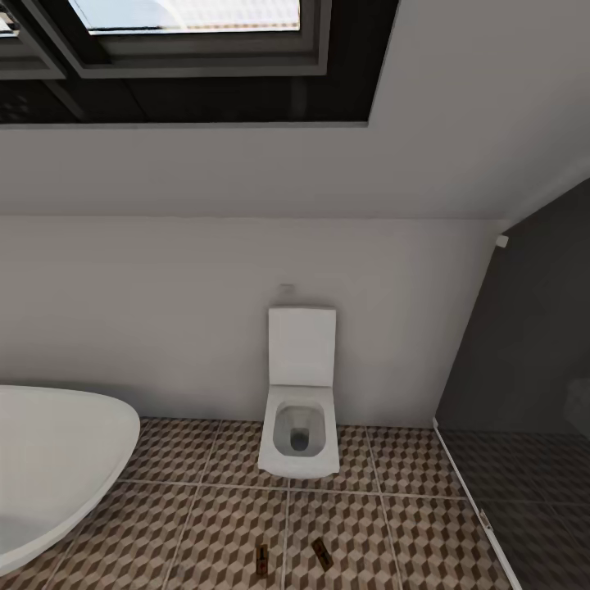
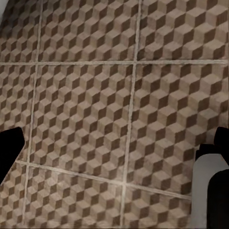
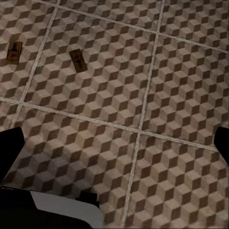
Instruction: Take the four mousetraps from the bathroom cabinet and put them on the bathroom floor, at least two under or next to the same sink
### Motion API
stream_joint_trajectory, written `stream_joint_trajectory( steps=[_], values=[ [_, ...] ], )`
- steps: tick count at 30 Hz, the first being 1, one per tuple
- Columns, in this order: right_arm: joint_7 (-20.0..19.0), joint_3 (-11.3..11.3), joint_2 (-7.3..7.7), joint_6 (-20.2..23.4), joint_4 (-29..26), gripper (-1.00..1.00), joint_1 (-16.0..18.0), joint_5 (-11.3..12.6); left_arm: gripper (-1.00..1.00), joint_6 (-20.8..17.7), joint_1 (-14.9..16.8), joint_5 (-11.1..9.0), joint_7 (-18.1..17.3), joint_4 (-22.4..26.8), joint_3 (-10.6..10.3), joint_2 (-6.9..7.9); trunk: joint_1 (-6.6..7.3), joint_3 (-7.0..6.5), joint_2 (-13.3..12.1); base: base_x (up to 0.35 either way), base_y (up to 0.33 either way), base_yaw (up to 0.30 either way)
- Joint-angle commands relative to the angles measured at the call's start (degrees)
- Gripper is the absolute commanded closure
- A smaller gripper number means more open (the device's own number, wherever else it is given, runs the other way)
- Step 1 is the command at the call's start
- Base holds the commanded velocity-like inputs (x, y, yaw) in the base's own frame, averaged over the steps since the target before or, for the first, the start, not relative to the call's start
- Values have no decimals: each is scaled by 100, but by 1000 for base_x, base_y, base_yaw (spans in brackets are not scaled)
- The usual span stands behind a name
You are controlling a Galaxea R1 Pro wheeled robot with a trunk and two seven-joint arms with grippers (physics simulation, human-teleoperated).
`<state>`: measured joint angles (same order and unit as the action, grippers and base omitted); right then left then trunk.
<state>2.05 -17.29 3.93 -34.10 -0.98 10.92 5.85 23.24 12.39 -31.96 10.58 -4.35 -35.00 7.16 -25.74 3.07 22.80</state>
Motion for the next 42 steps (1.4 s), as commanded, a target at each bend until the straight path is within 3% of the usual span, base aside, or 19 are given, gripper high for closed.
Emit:
stream_joint_trajectory(
  steps=[1,6,14,19,23,24,29,42],
  values=[
    [8,-47,-18,-14,1,-100,-32,62,-100,21,-58,3,16,-13,-44,-8,-4,11,12,0,0,0],
    [32,-46,-165,31,1,-100,-203,65,-100,-3,-396,5,9,-14,-48,-89,-4,11,12,0,0,0],
    [54,-46,-334,192,1,-100,-354,66,-100,-103,-583,6,38,-14,-50,-262,-4,11,12,0,0,0],
    [51,-35,-354,393,1,-100,-380,162,-100,-498,-613,6,47,-14,-45,-304,-4,11,12,0,0,0],
    [51,-31,-337,465,1,-100,-386,523,-100,-860,-619,6,44,-8,-43,-319,-4,11,12,0,0,0],
    [54,-30,-320,484,1,-100,-387,770,-100,-979,-621,6,43,-7,-43,-324,-4,11,12,0,0,0],
    [56,-32,-227,509,1,-100,-389,1315,-100,-1135,-623,6,41,-4,-42,-328,-4,11,12,0,0,0],
    [4,-37,26,574,9,-100,-512,1521,-100,-1187,-624,6,35,11,-42,-333,-4,11,12,0,0,0]
  ],
)
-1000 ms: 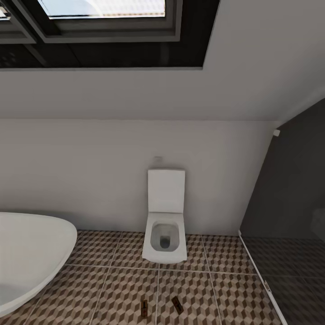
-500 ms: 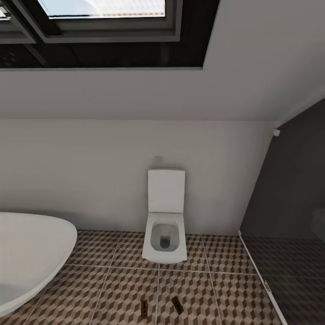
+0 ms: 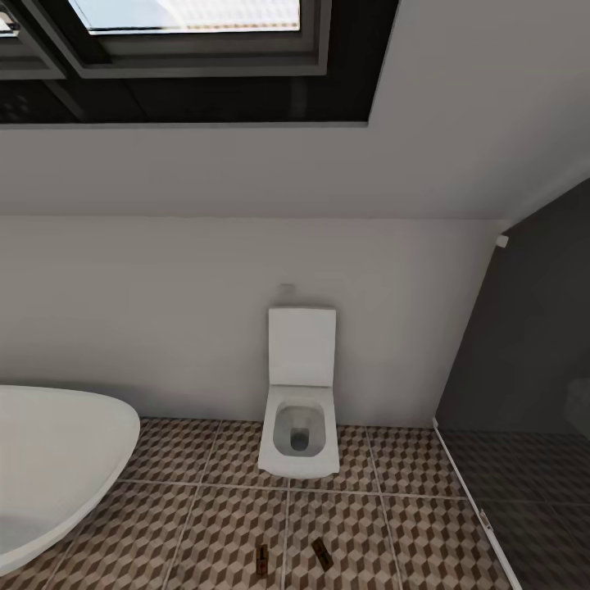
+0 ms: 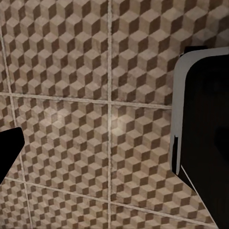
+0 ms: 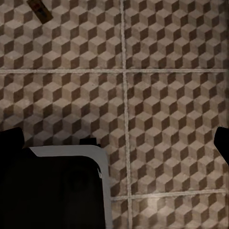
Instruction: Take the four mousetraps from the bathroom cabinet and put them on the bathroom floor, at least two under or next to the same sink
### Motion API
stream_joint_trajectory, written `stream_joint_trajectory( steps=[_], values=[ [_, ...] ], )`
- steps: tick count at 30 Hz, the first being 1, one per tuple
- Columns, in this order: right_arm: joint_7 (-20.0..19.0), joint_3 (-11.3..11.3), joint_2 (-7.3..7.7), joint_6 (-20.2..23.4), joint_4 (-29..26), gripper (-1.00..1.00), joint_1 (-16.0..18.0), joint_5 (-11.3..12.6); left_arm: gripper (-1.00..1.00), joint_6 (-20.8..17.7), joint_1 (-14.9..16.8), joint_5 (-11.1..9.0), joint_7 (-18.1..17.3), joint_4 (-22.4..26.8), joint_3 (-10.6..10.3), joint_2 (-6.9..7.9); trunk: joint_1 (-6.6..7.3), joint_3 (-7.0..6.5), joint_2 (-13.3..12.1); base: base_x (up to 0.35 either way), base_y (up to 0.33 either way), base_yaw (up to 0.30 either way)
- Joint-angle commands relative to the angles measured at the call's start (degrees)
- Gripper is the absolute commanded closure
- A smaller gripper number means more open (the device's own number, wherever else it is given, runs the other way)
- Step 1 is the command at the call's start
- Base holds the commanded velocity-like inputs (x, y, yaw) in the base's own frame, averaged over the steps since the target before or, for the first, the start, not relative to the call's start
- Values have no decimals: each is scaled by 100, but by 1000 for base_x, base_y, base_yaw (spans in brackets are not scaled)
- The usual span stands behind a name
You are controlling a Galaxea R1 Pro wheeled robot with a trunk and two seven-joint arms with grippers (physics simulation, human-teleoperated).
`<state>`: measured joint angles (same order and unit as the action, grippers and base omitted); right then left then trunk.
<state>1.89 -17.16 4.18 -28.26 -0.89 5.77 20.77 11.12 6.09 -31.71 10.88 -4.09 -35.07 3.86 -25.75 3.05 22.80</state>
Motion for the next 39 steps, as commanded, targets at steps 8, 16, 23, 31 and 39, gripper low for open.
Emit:
stream_joint_trajectory(
  steps=[8,16,23,31,39],
  values=[
    [5,-57,62,5,1,-100,-189,10,-100,22,7,-17,0,-13,-35,-8,-3,13,12,0,0,0],
    [36,-66,-7,638,-16,-100,-245,3,-100,25,7,-12,-17,-8,-38,-7,-3,13,12,0,0,0],
    [46,-61,-102,1110,-36,-100,-251,12,-100,30,7,-3,-31,-4,-43,-1,-3,13,12,0,0,0],
    [56,-58,-117,1180,-38,-100,-252,14,-100,30,7,-2,-33,-4,-44,0,-3,13,12,0,0,0],
    [50,-63,-116,1158,-79,-100,-252,13,-100,30,7,-2,-33,-4,-44,1,-3,13,12,0,0,0]
  ],
)
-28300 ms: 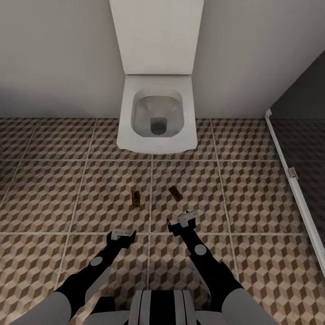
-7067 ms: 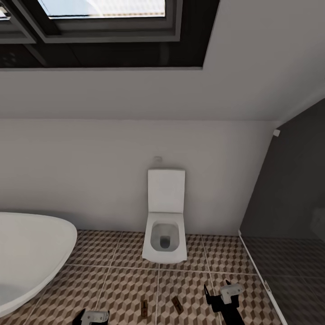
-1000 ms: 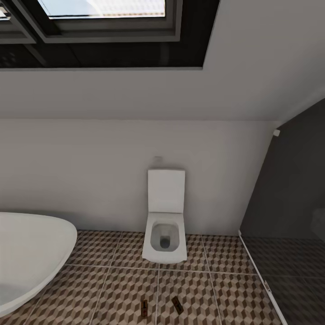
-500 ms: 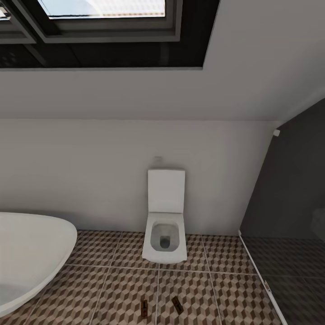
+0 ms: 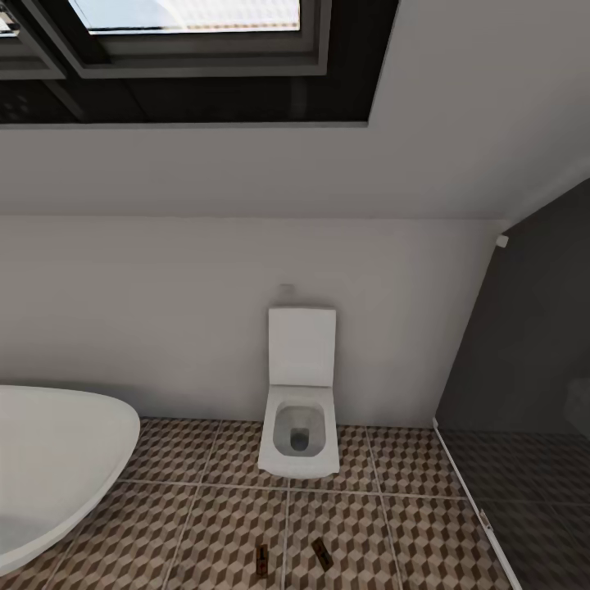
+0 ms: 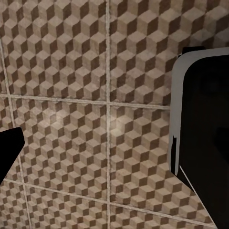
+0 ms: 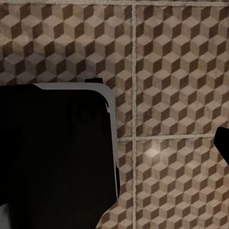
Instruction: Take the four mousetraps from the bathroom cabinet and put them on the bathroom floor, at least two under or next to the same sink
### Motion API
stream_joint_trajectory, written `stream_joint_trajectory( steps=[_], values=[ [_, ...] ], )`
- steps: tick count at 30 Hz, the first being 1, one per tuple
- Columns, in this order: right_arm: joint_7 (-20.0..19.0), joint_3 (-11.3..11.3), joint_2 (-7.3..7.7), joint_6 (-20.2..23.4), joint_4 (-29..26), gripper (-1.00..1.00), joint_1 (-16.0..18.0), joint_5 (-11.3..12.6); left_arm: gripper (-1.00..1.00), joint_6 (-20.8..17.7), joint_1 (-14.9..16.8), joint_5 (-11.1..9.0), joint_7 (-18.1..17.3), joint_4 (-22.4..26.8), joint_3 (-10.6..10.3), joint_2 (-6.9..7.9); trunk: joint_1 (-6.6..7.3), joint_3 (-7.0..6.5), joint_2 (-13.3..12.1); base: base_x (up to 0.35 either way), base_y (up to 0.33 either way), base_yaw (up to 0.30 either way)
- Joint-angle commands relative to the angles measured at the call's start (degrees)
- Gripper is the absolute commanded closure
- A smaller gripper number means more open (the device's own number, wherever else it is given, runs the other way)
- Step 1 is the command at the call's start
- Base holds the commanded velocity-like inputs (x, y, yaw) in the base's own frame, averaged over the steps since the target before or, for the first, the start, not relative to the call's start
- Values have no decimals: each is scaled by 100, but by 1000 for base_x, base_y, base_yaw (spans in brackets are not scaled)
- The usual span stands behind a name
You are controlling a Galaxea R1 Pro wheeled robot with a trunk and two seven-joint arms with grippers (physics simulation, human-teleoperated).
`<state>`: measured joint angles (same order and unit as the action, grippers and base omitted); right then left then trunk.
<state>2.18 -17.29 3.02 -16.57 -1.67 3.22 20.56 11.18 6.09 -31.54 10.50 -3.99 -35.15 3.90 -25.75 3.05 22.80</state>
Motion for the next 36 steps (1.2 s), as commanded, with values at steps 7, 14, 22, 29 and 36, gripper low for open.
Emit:
stream_joint_trajectory(
  steps=[7,14,22,29,36],
  values=[
    [19,-42,1,-24,-42,-100,3,43,-100,25,7,-19,5,-14,-35,-4,-3,13,12,0,0,0],
    [12,-38,-16,-30,-70,-100,3,52,-100,25,7,-19,5,-14,-35,-4,-3,13,12,0,0,0],
    [10,-37,-20,-30,-78,-100,3,47,-100,25,7,-19,5,-14,-35,-4,-3,13,12,0,0,0],
    [10,-37,-21,-31,-79,-100,3,51,-100,25,7,-19,5,-14,-35,-4,-3,13,12,0,0,0],
    [10,-37,-21,-31,-79,-100,3,51,-100,25,7,-19,5,-14,-35,-4,-3,13,12,0,0,0]
  ],
)
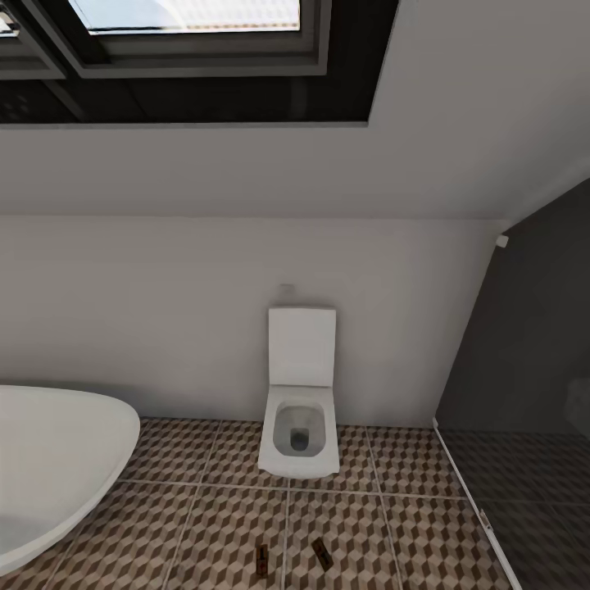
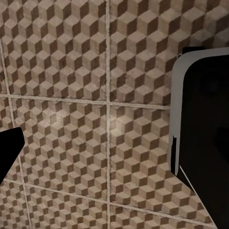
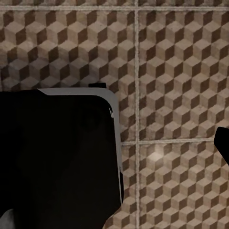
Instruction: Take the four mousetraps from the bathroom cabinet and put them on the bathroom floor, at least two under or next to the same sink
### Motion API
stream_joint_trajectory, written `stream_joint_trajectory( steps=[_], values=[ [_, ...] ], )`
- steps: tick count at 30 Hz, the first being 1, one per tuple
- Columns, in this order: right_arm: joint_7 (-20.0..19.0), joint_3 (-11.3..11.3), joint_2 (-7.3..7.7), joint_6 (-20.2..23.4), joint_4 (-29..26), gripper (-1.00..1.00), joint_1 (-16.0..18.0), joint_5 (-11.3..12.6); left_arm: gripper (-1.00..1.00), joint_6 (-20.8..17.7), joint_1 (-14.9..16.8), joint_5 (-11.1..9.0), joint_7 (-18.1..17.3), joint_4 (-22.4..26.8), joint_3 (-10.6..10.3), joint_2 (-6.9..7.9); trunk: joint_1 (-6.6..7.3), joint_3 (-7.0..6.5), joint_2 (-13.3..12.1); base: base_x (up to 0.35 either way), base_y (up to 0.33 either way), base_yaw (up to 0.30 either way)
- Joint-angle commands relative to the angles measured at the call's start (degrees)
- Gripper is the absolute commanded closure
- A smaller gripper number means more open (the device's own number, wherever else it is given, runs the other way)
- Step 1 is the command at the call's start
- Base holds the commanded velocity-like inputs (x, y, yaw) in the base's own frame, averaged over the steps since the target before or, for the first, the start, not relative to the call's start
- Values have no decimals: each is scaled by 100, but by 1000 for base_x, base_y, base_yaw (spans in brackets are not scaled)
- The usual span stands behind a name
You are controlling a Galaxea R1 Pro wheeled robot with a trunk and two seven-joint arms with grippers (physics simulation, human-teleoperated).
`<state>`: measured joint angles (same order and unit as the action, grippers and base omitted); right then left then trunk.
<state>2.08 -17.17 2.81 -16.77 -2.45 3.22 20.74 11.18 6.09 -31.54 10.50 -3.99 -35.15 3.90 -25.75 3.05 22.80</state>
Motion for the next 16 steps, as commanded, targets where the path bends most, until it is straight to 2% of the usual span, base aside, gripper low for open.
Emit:
stream_joint_trajectory(
  steps=[1,16],
  values=[
    [21,-49,0,-11,-1,-100,3,33,-100,25,7,-19,5,-15,-35,-4,-3,13,12,0,0,0],
    [21,-49,0,-11,-1,-100,3,36,-100,25,7,-19,5,-15,-35,-4,-3,13,12,0,0,0]
  ],
)
